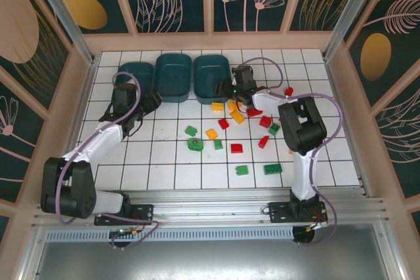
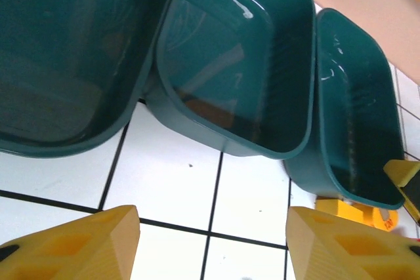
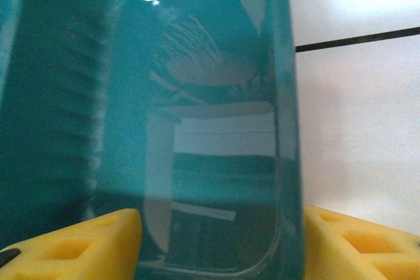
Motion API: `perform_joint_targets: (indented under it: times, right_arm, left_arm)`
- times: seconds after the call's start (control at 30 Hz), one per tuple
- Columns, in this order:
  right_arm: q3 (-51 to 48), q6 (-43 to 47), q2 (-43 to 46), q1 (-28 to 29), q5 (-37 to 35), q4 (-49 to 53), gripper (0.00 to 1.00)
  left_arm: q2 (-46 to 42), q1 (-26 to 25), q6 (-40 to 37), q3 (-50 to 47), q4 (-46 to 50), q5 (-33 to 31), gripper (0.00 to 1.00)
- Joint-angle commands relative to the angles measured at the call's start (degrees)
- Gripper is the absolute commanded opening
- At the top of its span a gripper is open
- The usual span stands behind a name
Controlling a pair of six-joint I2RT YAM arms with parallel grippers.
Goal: Sort the legos into containers by color
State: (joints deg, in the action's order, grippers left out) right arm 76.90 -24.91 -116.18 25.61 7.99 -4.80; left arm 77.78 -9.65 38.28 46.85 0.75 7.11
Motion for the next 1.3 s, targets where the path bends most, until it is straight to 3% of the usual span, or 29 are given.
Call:
perform_joint_targets:
  times: [0.0,0.27,0.6,0.77,1.1,1.27]
  right_arm:
    - [-0.6,-2.3,4.0,0.6,4.3,-1.4,0.64]
    - [-0.5,-2.0,4.3,0.2,4.9,-0.2,0.66]
    - [-7.6,3.6,17.1,-3.9,-6.0,7.6,0.70]
    - [-10.7,2.2,20.0,-7.1,-11.9,11.2,0.74]
    - [0.4,-7.4,4.0,-8.9,-17.5,13.8,0.81]
    - [5.4,-9.1,-2.7,-8.6,-15.1,12.8,0.80]
  left_arm:
    - [-1.4,0.3,1.0,-0.7,-2.5,2.6,0.61]
    - [-3.7,0.3,1.2,-2.0,-3.7,5.0,0.62]
    - [-7.0,0.2,2.5,-4.5,-6.2,9.1,0.66]
    - [-7.4,0.2,6.0,-7.8,-11.2,13.4,0.67]
    - [-7.7,-3.4,9.5,-13.2,-18.0,15.0,0.69]
    - [-8.6,-4.8,10.4,-16.3,-18.5,14.1,0.70]
